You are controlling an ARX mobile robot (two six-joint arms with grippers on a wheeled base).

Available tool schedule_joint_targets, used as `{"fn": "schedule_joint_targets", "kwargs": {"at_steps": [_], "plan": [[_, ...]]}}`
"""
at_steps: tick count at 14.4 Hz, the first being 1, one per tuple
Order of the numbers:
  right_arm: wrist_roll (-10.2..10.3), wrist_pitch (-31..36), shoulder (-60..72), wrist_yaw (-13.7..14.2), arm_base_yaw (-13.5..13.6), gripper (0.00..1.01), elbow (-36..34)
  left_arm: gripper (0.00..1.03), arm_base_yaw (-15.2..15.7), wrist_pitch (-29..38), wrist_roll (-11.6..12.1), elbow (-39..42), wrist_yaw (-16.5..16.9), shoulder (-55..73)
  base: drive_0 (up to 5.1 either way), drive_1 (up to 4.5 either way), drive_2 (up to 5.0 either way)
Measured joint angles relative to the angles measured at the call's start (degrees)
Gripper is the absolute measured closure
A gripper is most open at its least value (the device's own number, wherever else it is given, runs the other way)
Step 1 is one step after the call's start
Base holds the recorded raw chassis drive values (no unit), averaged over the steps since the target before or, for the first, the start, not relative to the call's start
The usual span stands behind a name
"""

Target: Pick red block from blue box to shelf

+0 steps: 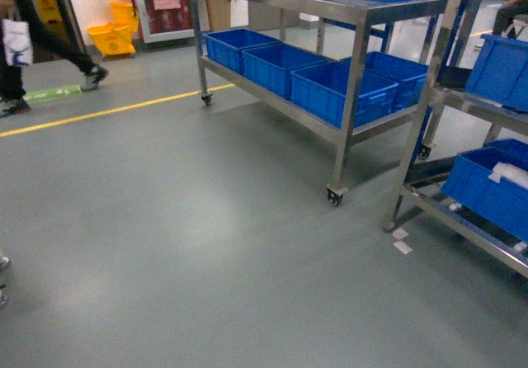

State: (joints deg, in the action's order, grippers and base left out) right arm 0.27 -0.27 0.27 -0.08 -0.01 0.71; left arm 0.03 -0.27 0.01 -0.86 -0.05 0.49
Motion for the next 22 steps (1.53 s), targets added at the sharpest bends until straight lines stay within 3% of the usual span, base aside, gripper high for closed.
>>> {"fn": "schedule_joint_targets", "kwargs": {"at_steps": [22], "plan": [[0.0, 0.0, 0.0, 0.0, 0.0, 0.73, -0.02, 0.05, 0.0, 0.0, 0.0, 0.0, 0.0, 0.0, -1.5, -1.49, -1.5]]}}
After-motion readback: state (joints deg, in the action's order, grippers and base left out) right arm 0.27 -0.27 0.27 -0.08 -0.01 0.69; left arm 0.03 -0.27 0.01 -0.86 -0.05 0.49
